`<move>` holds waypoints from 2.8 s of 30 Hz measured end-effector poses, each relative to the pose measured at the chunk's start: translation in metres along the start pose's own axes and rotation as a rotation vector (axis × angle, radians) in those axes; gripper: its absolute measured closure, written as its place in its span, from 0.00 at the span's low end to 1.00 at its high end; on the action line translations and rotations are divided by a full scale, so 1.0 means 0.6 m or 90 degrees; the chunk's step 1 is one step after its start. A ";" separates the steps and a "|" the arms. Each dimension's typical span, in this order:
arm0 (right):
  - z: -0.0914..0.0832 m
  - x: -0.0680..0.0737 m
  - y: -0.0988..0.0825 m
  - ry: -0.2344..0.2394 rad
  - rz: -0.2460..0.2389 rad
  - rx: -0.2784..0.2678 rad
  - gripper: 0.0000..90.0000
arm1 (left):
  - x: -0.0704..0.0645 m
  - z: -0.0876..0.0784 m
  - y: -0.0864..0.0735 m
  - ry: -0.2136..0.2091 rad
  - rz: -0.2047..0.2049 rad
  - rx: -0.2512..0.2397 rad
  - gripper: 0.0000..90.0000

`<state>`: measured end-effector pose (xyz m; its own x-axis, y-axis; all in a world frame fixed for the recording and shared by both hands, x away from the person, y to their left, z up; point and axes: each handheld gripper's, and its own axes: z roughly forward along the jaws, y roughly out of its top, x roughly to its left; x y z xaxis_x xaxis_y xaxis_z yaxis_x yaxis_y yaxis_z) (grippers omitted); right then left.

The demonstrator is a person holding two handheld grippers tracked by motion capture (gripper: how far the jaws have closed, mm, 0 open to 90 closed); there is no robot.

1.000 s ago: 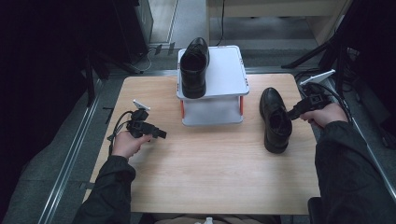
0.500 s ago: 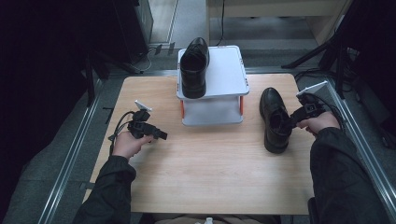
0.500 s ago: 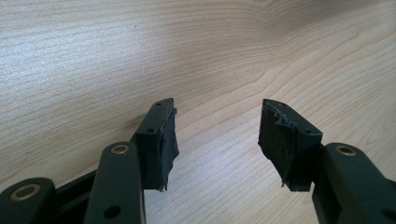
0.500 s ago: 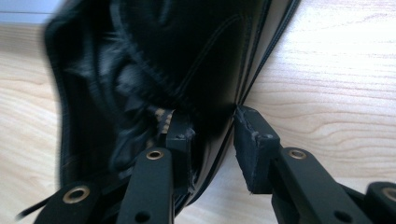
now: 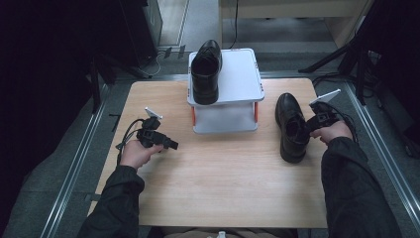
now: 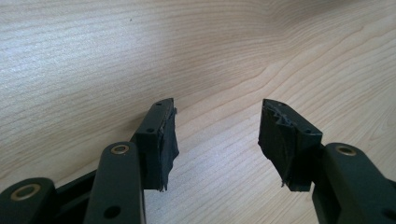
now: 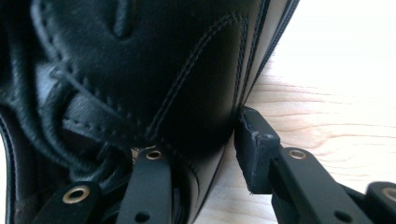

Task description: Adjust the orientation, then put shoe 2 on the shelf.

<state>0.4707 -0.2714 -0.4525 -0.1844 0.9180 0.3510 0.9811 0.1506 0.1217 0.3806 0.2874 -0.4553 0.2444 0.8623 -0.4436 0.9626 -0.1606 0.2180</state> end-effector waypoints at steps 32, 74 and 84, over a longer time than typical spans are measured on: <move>-0.024 -0.021 0.012 0.046 0.129 0.016 0.93 | 0.003 -0.002 0.000 -0.003 -0.003 -0.002 0.51; -0.252 0.170 0.151 0.052 0.079 -0.077 0.93 | 0.000 0.004 -0.001 -0.022 0.008 0.005 0.51; -0.221 0.243 0.196 0.052 0.044 -0.054 0.93 | 0.003 0.004 -0.001 -0.031 0.010 0.006 0.51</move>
<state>0.5513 -0.1686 -0.2638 -0.1235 0.8918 0.4353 0.9838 0.0526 0.1715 0.3808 0.2880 -0.4582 0.2654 0.8350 -0.4820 0.9594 -0.1791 0.2180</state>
